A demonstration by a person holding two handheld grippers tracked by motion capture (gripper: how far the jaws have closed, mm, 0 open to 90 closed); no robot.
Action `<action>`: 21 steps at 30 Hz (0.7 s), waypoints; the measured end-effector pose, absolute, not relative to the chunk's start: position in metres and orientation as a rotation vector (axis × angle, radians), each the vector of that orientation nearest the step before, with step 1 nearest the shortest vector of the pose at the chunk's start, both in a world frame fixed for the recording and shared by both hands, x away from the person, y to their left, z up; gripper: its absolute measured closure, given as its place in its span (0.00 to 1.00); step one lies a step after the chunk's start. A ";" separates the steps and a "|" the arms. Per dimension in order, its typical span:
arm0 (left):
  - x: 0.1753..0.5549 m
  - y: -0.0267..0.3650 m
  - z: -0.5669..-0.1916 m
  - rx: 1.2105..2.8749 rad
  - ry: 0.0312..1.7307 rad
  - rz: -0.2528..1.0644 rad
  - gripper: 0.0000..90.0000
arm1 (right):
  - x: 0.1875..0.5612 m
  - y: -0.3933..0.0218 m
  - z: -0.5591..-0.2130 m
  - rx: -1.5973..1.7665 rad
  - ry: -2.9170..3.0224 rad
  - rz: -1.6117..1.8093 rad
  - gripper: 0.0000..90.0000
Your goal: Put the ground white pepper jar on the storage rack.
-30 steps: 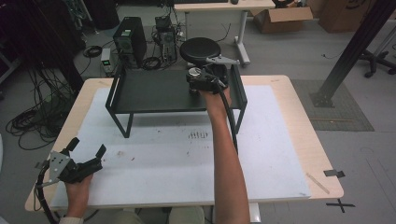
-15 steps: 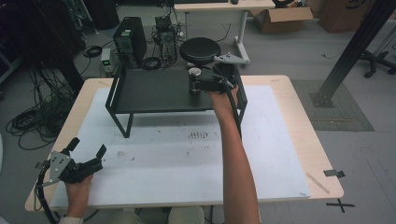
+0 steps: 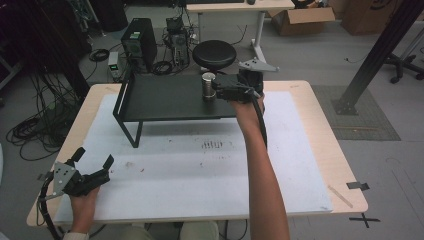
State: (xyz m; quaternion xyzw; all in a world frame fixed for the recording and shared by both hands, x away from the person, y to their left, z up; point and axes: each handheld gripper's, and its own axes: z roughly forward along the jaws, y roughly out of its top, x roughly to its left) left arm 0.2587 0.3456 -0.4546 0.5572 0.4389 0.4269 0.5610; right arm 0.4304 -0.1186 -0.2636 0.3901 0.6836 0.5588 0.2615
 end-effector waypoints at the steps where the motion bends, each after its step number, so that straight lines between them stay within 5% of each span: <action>1: 0.259 0.345 -0.455 1.313 1.035 1.006 0.00 | 0.429 -0.120 -0.264 1.056 1.846 1.516 0.00; 21: 0.259 0.345 -0.455 1.319 1.035 1.009 0.00 | 0.386 -0.154 -0.267 0.995 1.756 1.583 0.00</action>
